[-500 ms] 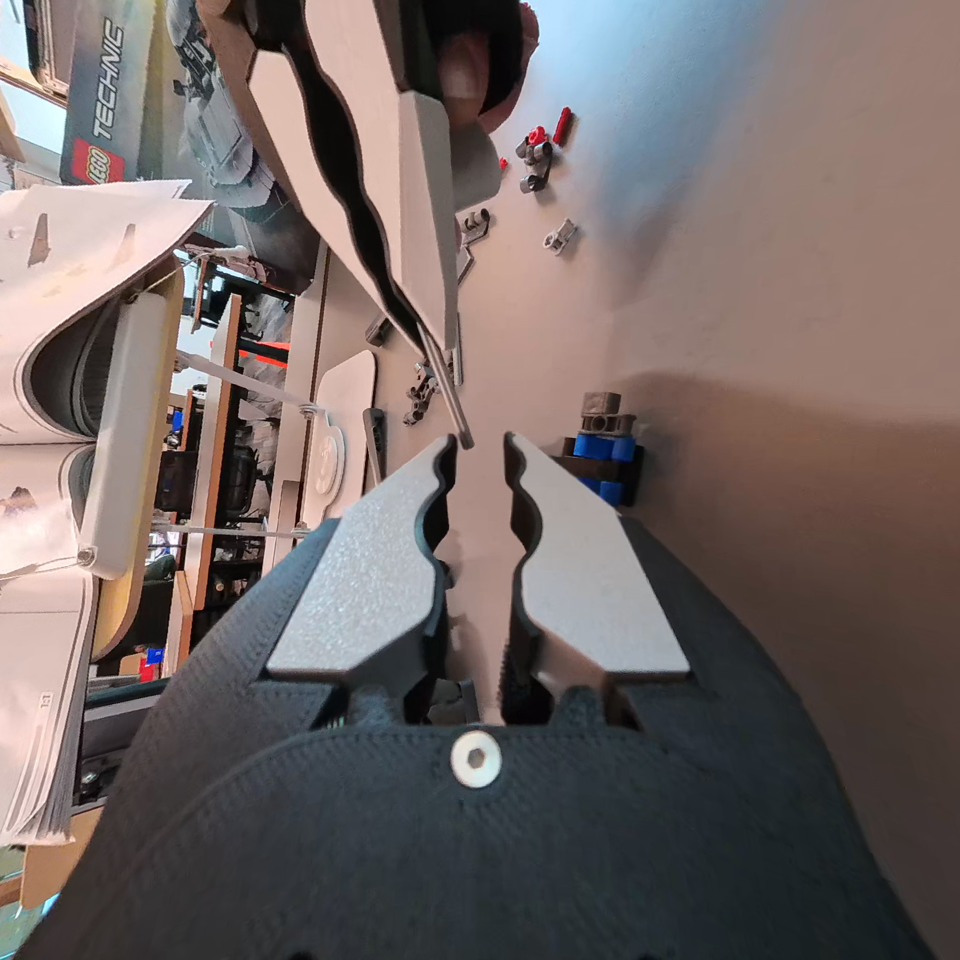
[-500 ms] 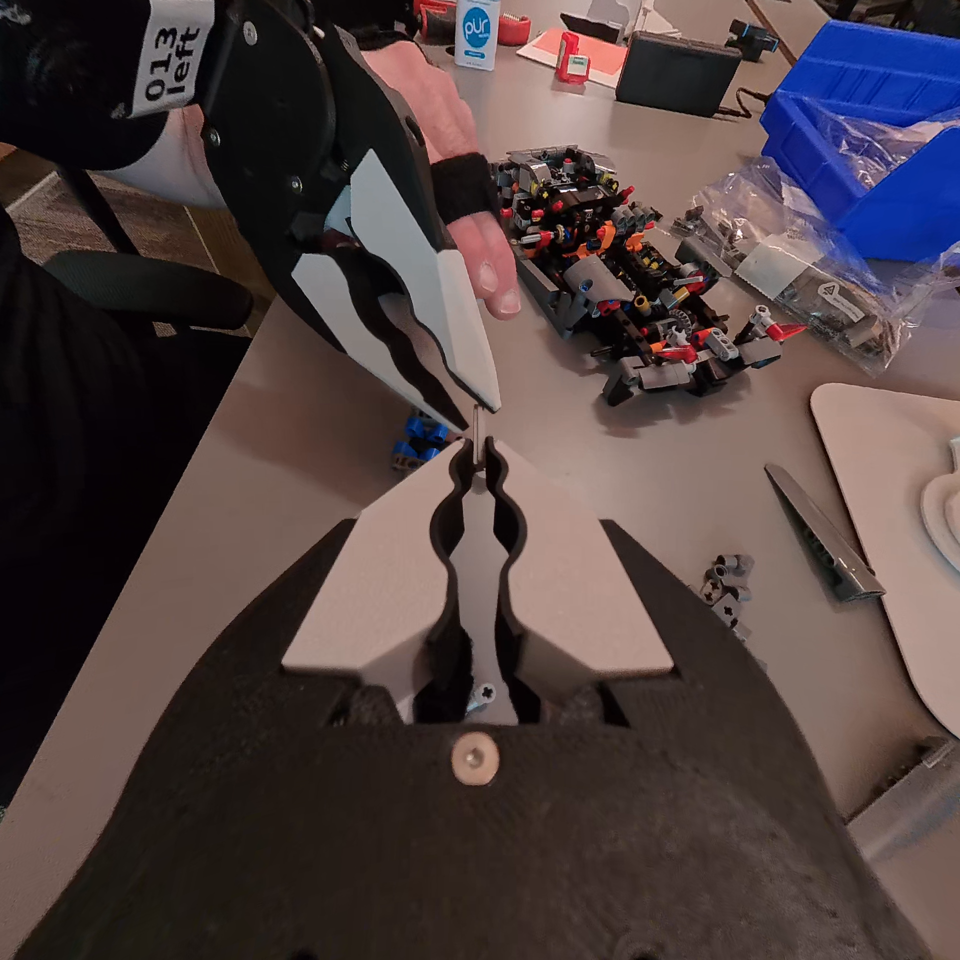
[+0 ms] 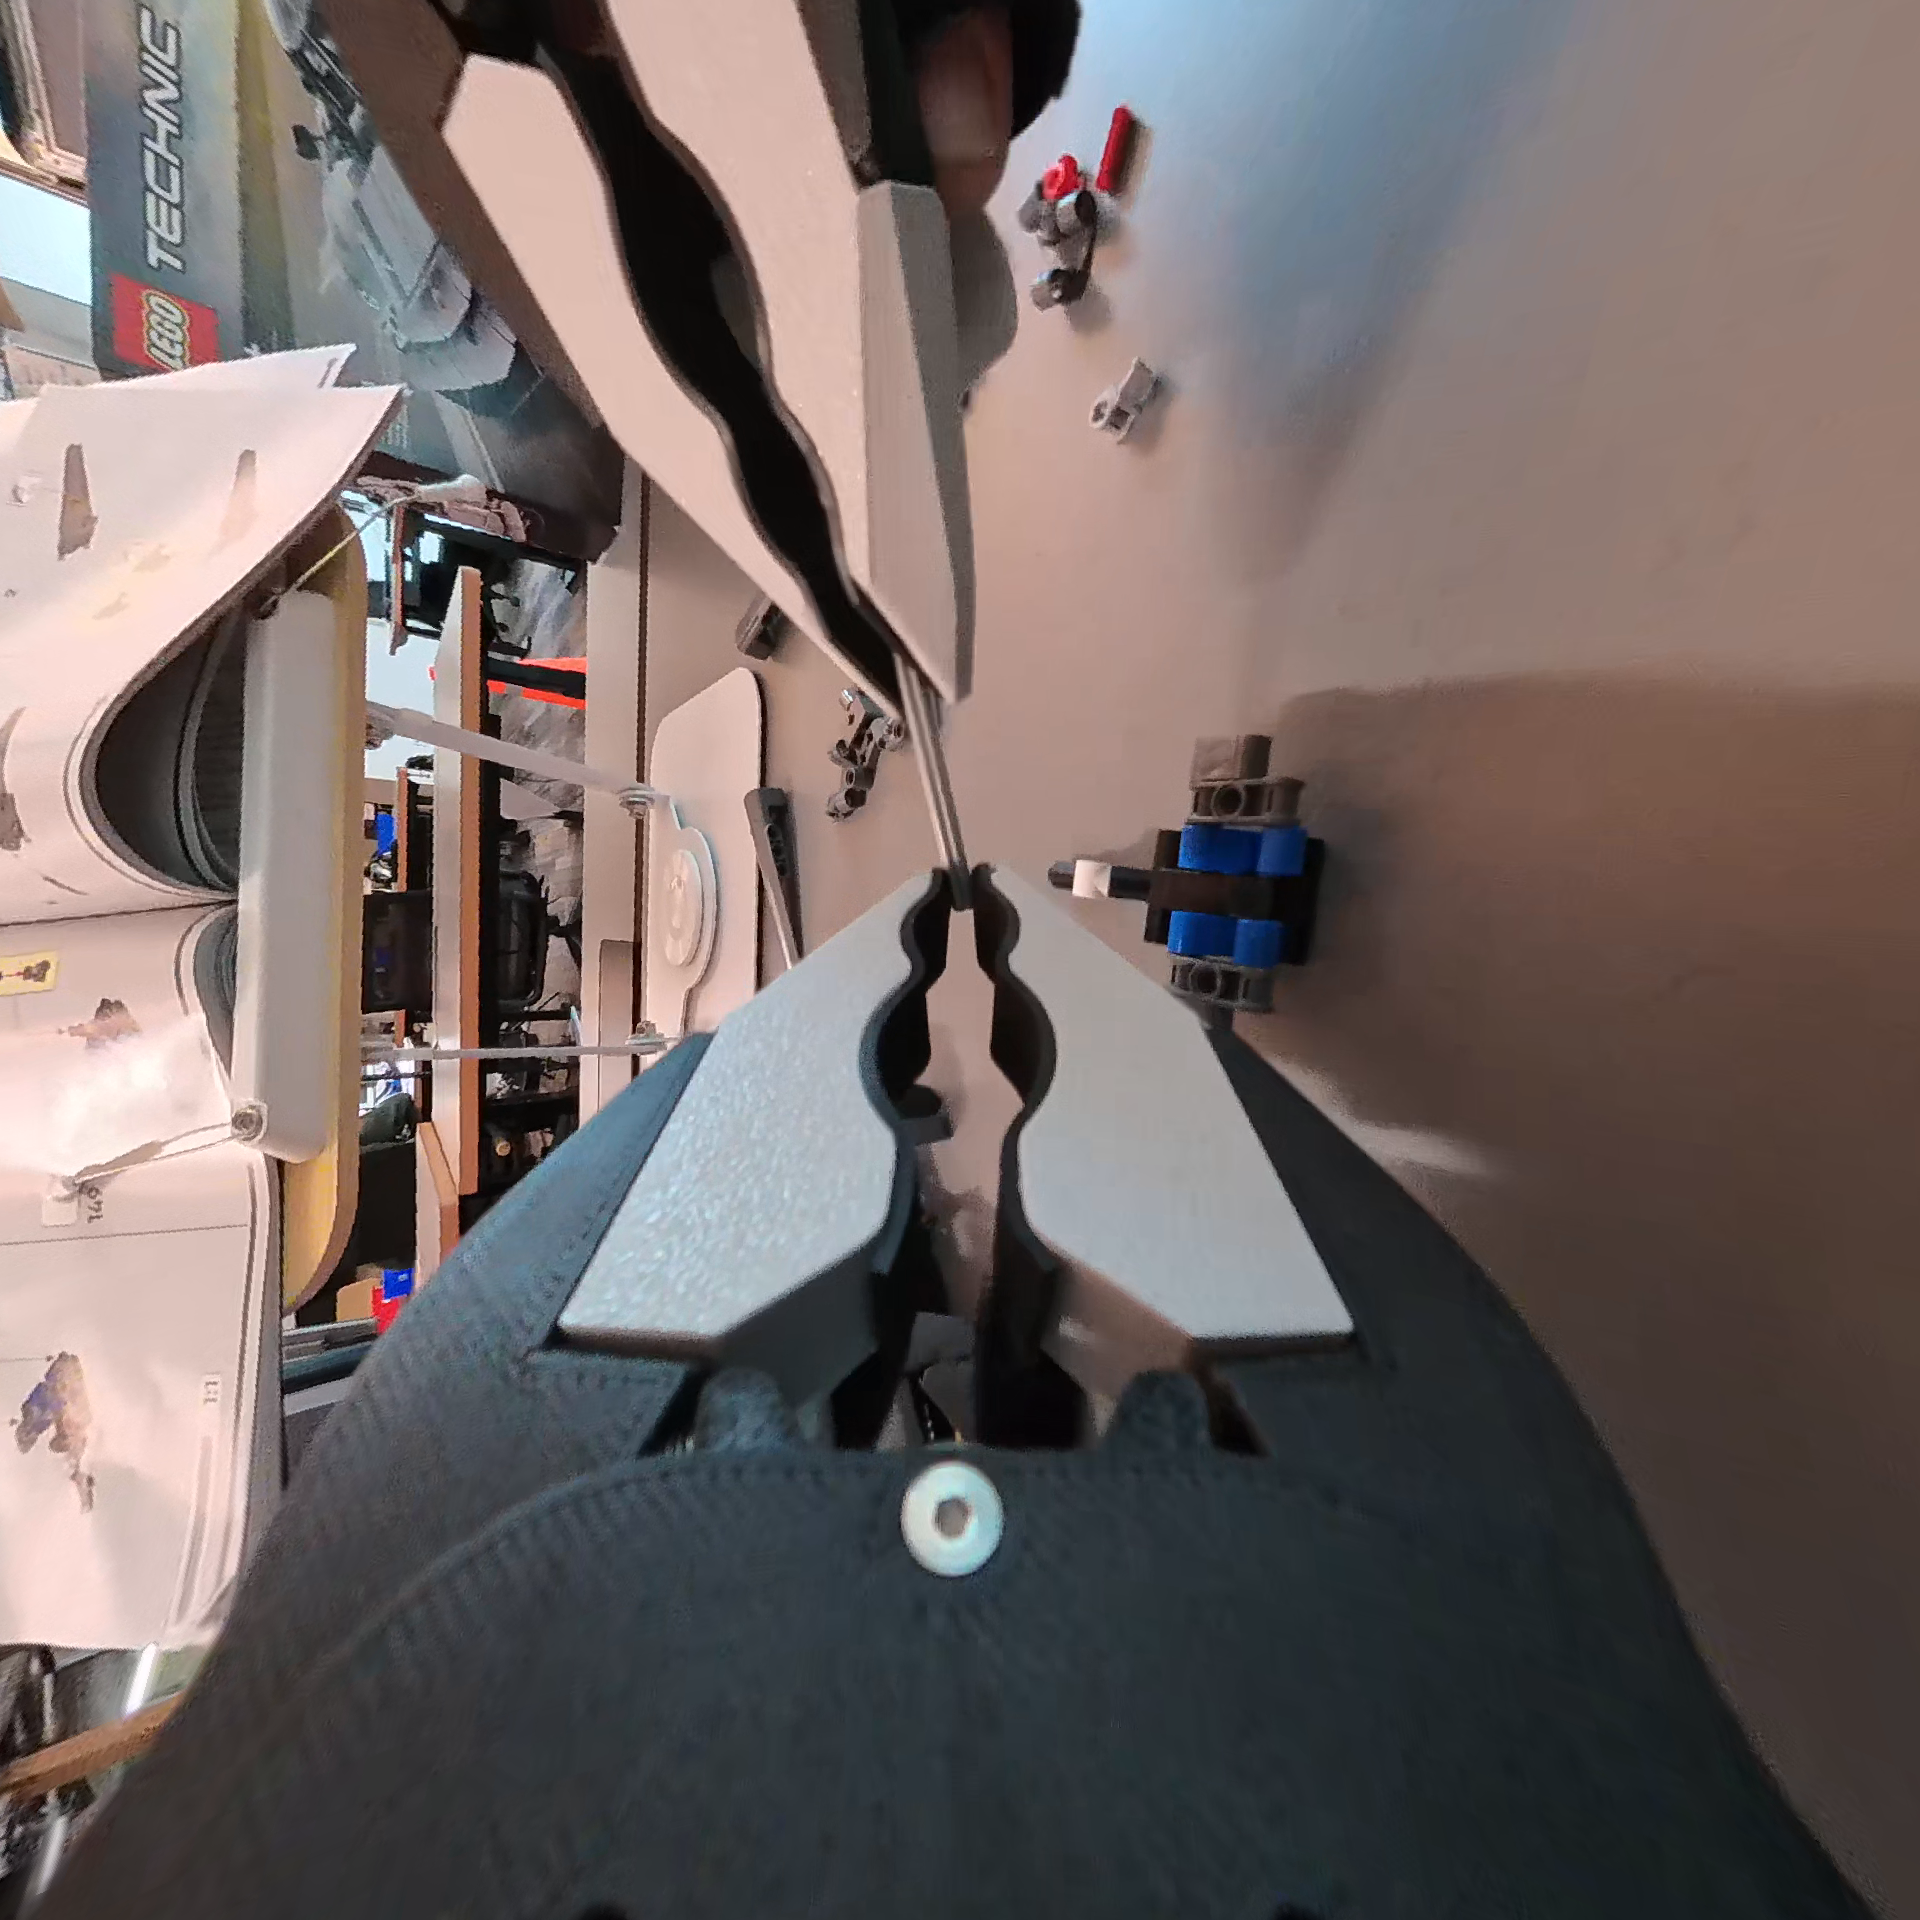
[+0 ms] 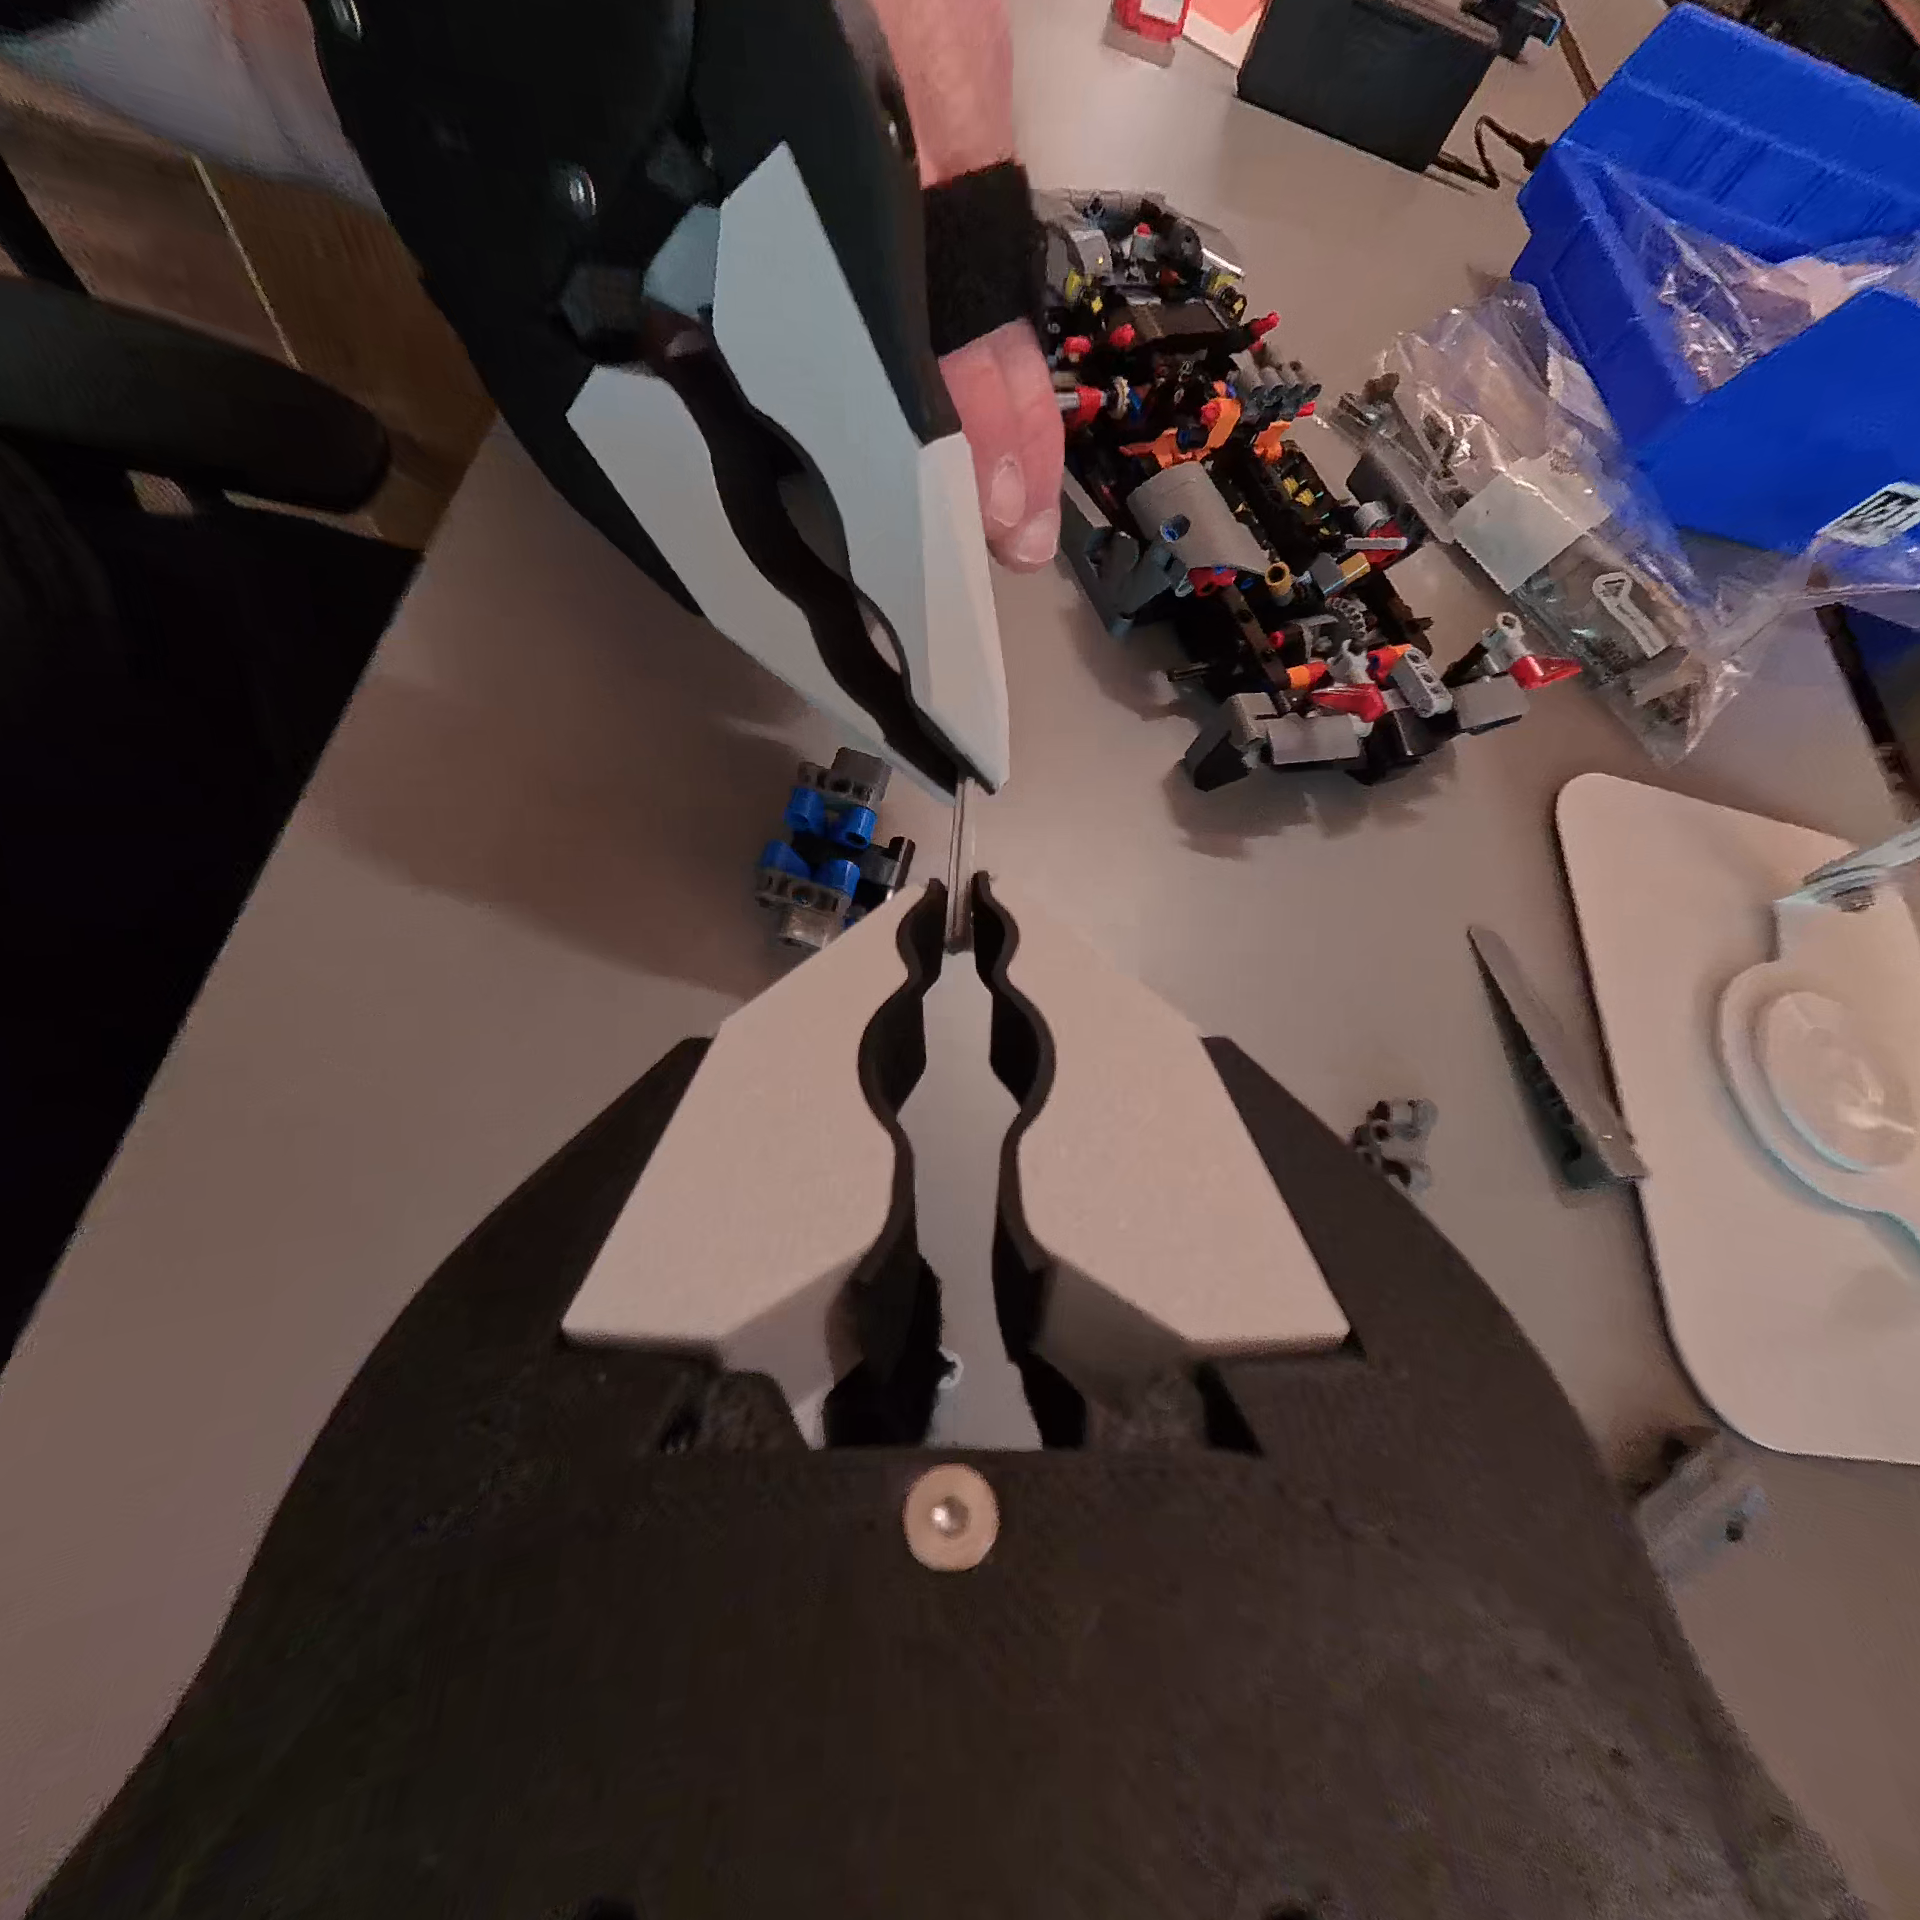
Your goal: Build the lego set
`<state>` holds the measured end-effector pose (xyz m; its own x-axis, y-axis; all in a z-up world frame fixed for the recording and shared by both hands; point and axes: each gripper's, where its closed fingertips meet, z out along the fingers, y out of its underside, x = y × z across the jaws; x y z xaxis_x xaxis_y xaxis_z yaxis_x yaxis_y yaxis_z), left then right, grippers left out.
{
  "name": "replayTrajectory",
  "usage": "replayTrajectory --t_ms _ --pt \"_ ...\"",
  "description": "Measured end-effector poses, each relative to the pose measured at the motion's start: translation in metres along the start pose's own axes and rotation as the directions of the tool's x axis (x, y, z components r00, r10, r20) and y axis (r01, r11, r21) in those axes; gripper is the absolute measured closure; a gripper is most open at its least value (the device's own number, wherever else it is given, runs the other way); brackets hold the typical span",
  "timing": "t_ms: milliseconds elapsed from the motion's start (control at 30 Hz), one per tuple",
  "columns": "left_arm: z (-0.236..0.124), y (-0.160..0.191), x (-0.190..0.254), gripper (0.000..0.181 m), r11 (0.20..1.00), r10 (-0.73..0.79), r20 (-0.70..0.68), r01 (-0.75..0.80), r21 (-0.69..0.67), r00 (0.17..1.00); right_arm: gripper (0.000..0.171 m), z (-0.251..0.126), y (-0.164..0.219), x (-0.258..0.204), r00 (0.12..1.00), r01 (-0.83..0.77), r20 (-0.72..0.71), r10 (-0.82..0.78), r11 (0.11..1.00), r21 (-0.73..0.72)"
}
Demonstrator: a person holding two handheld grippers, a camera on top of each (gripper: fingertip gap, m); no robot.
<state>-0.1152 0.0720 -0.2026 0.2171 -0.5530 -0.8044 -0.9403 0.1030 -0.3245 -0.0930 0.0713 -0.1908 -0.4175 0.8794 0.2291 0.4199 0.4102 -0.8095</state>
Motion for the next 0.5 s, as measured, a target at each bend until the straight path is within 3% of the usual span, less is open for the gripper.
replayTrajectory --t_ms 367,500 --pt "0.002 0.012 0.004 0.18 0.994 -0.018 -0.087 0.008 -0.111 0.996 0.17 0.02 0.008 0.009 0.919 0.284 -0.189 -0.345 0.915 -0.288" --pt "0.005 0.011 0.004 0.18 0.994 -0.041 -0.108 0.029 -0.11 0.993 0.171 0.021 0.012 0.011 0.914 0.283 -0.192 -0.356 0.902 -0.327"
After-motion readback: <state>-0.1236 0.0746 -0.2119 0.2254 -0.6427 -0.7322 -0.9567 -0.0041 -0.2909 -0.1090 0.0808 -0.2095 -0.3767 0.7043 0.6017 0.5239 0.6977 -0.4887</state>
